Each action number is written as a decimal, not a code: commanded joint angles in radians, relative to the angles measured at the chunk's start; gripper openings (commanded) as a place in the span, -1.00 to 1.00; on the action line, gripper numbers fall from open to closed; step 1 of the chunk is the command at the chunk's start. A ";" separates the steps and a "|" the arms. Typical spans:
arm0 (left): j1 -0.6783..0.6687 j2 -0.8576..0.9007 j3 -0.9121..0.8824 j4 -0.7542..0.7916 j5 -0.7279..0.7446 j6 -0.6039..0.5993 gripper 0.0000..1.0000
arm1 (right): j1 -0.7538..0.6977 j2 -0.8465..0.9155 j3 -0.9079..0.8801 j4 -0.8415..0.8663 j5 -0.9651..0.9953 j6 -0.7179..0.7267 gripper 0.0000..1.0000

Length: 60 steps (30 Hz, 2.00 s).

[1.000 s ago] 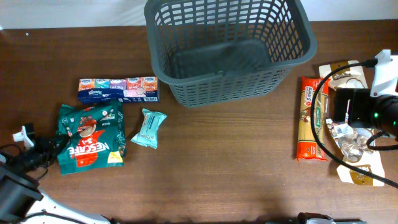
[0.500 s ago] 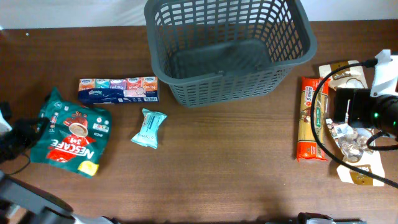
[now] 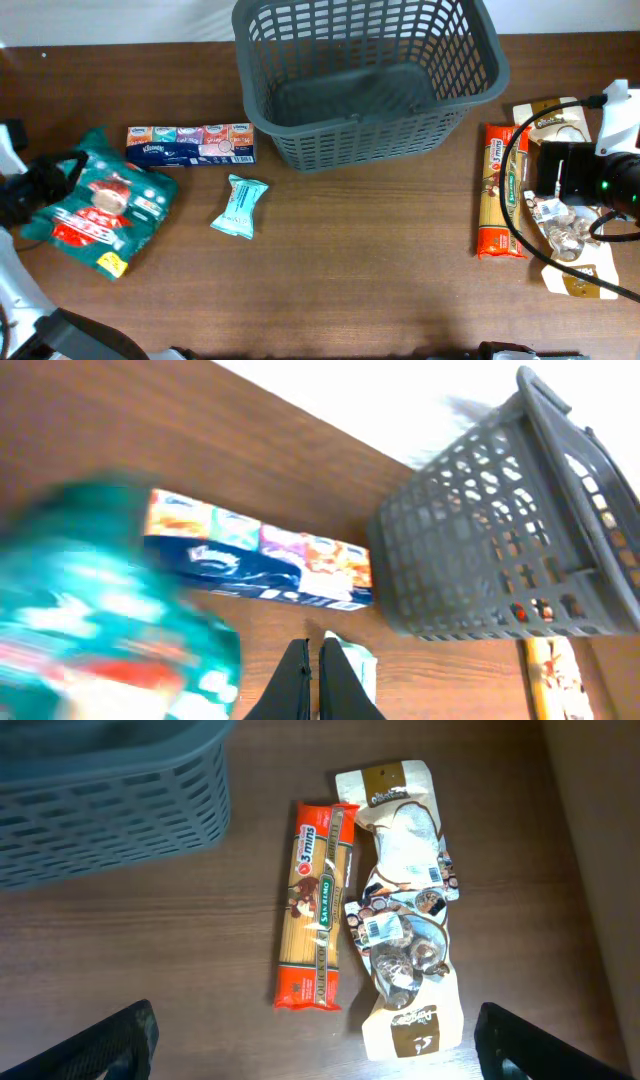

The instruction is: Pack container

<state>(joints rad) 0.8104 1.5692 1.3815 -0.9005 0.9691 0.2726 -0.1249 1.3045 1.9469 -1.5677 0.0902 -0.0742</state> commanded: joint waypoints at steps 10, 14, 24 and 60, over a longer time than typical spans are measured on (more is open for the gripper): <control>-0.097 -0.012 0.014 -0.001 -0.045 -0.023 -0.74 | -0.006 -0.006 0.017 0.000 0.019 0.011 0.98; -0.097 -0.012 0.014 -0.016 -0.195 -0.026 0.01 | -0.006 -0.006 0.017 0.000 0.019 0.011 0.98; -0.133 -0.152 0.014 -0.024 -0.747 -0.055 0.67 | -0.006 -0.006 0.017 0.000 0.019 0.011 0.98; -0.257 0.064 0.014 -0.069 -1.053 -0.391 0.92 | -0.006 -0.006 0.017 0.000 0.019 0.011 0.98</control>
<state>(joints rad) 0.5564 1.6180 1.3895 -0.9802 -0.1001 -0.0132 -0.1249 1.3045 1.9469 -1.5677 0.0902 -0.0742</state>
